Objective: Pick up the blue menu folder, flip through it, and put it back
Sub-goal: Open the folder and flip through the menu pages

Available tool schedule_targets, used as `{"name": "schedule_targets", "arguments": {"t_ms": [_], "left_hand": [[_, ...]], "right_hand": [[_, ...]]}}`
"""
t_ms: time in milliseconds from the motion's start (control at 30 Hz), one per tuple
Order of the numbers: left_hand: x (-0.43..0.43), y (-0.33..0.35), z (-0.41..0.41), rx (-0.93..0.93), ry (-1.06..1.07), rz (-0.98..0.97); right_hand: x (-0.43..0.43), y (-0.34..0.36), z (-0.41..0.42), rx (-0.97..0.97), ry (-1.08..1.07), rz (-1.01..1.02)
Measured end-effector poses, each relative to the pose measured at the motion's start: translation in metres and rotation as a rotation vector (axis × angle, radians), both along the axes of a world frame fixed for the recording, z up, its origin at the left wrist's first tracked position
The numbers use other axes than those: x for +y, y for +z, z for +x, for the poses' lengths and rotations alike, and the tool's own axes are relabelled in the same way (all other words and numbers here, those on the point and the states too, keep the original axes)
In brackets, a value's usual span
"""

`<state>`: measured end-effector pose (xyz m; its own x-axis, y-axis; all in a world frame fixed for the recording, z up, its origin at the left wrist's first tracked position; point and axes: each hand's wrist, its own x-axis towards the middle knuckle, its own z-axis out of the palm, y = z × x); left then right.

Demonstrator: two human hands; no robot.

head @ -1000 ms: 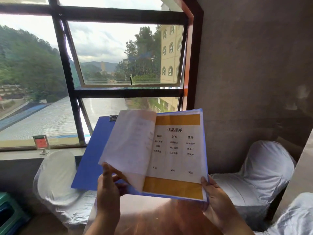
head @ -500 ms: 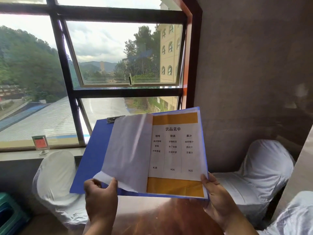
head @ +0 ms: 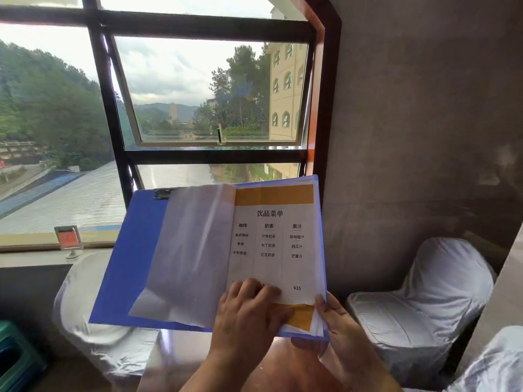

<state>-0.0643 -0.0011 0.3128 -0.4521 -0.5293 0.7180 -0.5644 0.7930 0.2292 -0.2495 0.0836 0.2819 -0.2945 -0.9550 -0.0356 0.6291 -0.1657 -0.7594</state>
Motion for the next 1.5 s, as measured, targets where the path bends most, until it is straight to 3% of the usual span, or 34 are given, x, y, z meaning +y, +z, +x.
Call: {"name": "schedule_targets", "arguments": {"t_ms": [133, 200, 333, 400, 467, 767, 867, 967, 1100, 1200, 1333, 1500], "left_hand": [[-0.006, 0.005, 0.001, 0.038, -0.023, -0.085], [-0.009, 0.008, 0.008, 0.287, 0.017, 0.128], [-0.028, 0.009, 0.034, 0.981, 0.089, 0.675], [-0.037, 0.007, 0.046, 1.141, 0.018, 0.827], [-0.038, 0.000, 0.053, 1.187, -0.015, 0.882], [-0.058, -0.023, 0.076, 1.013, 0.201, 0.956], [-0.054, -0.018, 0.080, 0.902, 0.390, 0.799], [-0.040, -0.010, 0.075, 0.678, 0.536, 0.530], [-0.016, 0.003, 0.044, 0.278, 0.170, 0.005], [-0.005, 0.007, 0.017, 0.000, 0.067, -0.071], [0.000, 0.007, 0.001, -0.006, 0.093, -0.010], [-0.007, 0.012, 0.003, 0.010, 0.052, -0.150]], "right_hand": [[0.002, 0.003, -0.004, 0.053, -0.008, -0.008], [0.005, 0.003, -0.008, 0.092, -0.038, -0.007], [0.007, -0.001, -0.024, 0.118, -0.125, -0.025], [0.007, -0.002, -0.031, 0.104, -0.144, -0.031], [0.006, 0.000, -0.035, 0.087, -0.146, -0.036], [0.002, 0.004, -0.041, 0.097, -0.172, -0.051], [0.002, 0.004, -0.038, 0.101, -0.157, -0.051], [0.000, 0.004, -0.032, 0.095, -0.124, -0.049], [-0.004, 0.002, -0.019, 0.085, -0.097, -0.032], [-0.008, 0.002, -0.007, 0.059, -0.067, -0.036], [-0.009, 0.006, 0.003, 0.060, -0.014, -0.056], [-0.005, 0.010, 0.001, 0.088, -0.059, -0.055]]}}
